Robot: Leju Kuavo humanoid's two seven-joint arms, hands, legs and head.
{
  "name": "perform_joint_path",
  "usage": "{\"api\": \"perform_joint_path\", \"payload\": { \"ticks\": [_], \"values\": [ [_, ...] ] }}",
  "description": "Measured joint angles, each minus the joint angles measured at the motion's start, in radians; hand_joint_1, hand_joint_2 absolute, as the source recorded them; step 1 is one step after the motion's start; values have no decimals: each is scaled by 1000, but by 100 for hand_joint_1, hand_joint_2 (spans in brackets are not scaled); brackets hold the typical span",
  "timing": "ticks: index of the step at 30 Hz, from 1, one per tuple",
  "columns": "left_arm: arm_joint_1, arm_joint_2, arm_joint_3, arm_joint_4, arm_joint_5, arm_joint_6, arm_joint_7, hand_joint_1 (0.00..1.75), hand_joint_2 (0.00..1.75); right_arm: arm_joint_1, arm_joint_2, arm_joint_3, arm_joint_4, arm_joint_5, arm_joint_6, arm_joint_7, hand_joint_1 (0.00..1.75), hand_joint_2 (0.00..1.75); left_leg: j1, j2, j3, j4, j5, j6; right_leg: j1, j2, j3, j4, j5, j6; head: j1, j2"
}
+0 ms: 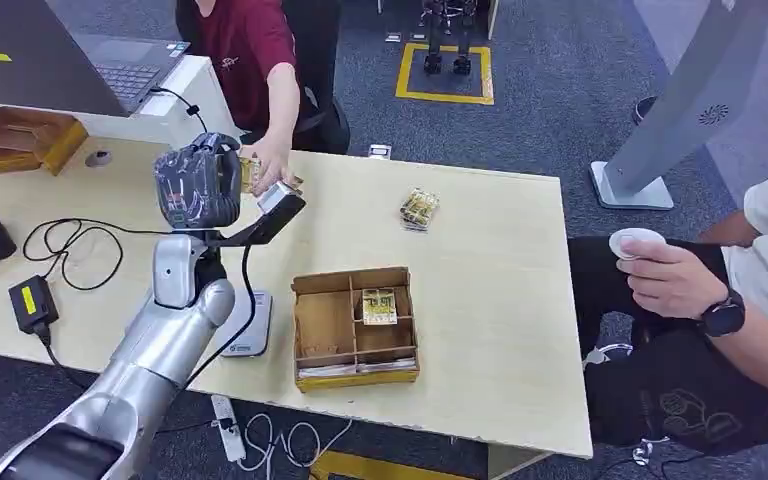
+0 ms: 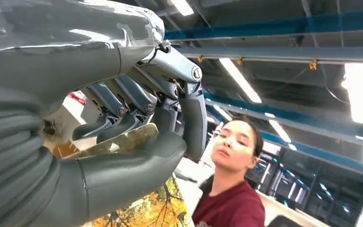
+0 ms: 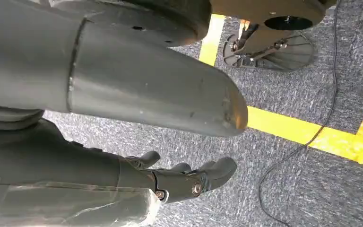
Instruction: Pass the card to the sensor for recognition and then transmit it.
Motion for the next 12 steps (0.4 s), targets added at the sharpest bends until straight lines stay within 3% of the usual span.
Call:
{"api": "perform_joint_path", "payload": {
  "ticks": [8, 9, 10, 12],
  "values": [
    [-10, -8, 32, 37, -14, 0, 0, 175, 175, -5, 0, 13, 1, 1, 4, 4, 0, 0, 0, 0, 0, 0, 0, 0, 0, 0, 0, 0, 0, 0, 0, 0],
    [-10, -8, 34, 40, -14, 0, 0, 33, 175, -5, 0, 13, 1, 2, 4, 5, 0, 0, 0, 0, 0, 0, 0, 0, 0, 0, 0, 0, 0, 0, 0, 0],
    [-10, -8, 35, 43, -14, 0, -1, 0, 175, -6, 0, 14, 1, 3, 5, 6, 0, 0, 0, 0, 0, 0, 0, 0, 0, 0, 0, 0, 0, 0, 0, 0],
    [-9, -9, 43, 49, -17, 0, -8, 0, 175, -6, 0, 17, 1, 6, 6, 12, 0, 0, 0, 0, 0, 0, 0, 0, 0, 0, 0, 0, 0, 0, 0, 0]
  ]
}}
